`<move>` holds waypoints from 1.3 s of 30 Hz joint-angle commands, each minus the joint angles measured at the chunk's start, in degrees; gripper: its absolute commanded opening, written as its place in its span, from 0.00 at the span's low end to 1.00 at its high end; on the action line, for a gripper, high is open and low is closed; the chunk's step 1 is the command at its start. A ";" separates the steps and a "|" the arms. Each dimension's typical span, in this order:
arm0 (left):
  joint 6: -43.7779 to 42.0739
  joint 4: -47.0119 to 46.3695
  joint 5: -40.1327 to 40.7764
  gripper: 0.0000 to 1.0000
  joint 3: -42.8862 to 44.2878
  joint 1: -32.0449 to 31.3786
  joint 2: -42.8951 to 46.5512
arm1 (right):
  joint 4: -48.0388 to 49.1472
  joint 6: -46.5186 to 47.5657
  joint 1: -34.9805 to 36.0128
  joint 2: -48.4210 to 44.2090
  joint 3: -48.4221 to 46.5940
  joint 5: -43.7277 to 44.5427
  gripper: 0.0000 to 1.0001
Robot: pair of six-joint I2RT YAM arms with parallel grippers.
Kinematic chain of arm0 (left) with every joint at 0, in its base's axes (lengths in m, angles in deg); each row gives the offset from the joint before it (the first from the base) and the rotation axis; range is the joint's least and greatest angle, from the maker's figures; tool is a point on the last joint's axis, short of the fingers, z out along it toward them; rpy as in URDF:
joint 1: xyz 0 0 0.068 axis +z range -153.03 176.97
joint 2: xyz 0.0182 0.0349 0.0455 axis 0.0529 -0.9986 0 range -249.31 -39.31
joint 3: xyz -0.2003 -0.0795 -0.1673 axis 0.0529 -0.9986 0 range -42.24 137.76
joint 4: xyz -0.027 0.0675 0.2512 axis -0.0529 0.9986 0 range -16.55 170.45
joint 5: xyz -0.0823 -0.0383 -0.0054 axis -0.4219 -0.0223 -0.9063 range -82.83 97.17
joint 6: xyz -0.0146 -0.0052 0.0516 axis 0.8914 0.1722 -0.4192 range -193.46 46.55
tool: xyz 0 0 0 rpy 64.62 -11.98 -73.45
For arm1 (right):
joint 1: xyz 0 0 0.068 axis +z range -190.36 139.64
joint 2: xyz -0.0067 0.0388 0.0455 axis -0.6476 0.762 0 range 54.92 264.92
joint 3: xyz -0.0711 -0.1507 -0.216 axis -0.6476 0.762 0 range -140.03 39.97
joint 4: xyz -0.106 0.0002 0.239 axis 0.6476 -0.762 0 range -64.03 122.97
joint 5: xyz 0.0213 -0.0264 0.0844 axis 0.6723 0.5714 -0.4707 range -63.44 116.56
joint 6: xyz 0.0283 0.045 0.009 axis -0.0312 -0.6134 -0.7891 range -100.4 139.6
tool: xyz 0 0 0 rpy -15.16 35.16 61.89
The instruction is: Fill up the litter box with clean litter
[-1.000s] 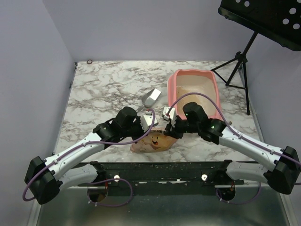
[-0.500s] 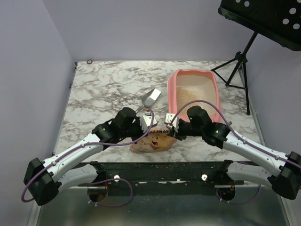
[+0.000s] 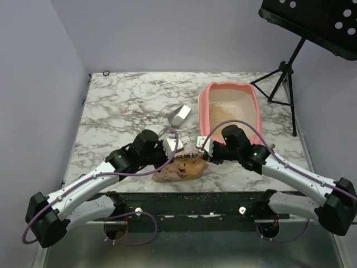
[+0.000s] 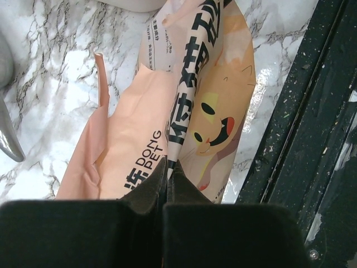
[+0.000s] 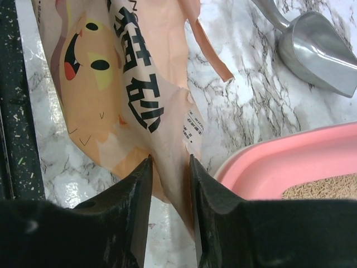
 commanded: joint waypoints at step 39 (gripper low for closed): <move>-3.76 -7.82 5.92 0.00 1.30 0.78 -8.45 | -1.06 -30.56 -1.16 -15.08 -1.85 38.62 0.71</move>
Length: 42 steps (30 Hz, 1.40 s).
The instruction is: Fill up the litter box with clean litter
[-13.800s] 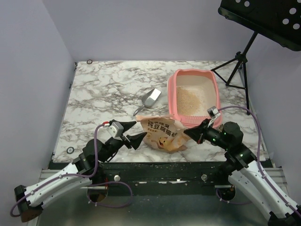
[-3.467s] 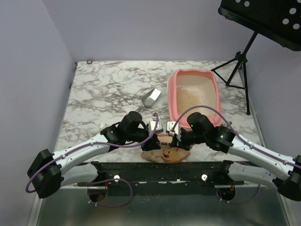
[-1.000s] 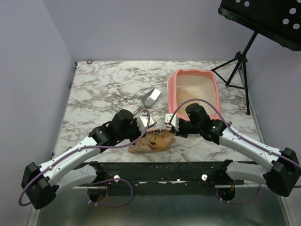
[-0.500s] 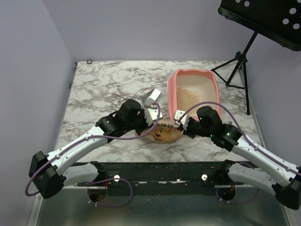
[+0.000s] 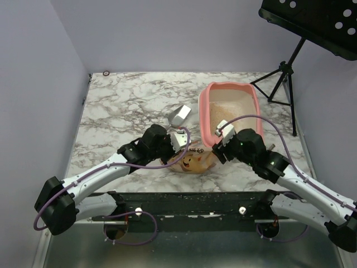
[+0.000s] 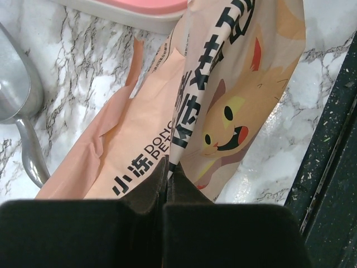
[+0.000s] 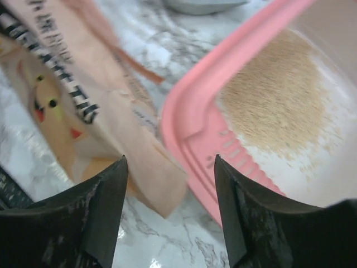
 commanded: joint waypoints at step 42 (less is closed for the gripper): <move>4.26 0.25 8.35 0.00 0.10 -0.16 3.54 | -3.95 -53.31 -47.59 11.30 5.49 24.91 0.24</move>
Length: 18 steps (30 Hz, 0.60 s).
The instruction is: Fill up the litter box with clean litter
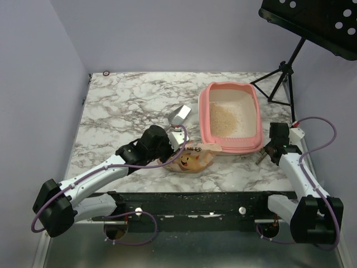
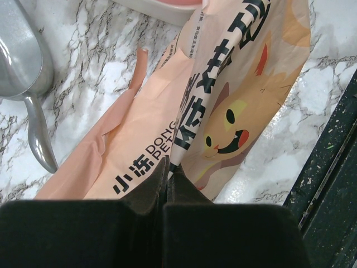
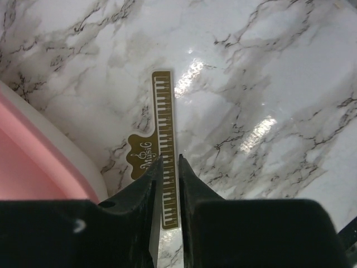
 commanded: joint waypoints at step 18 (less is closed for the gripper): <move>-0.33 -0.19 5.03 0.00 0.50 0.32 1.88 | 14.14 -0.79 -0.31 6.64 0.09 -24.53 0.04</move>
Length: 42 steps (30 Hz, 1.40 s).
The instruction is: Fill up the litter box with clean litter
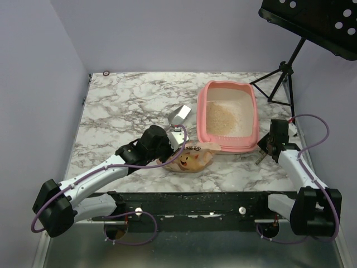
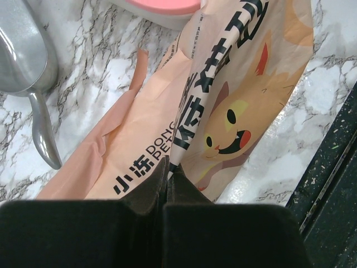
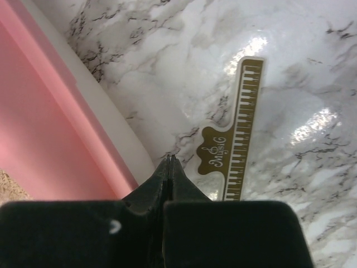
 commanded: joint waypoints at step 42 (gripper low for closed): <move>-0.13 0.01 5.13 0.00 0.59 0.23 3.28 | -16.55 0.75 7.40 9.11 -14.38 10.60 0.47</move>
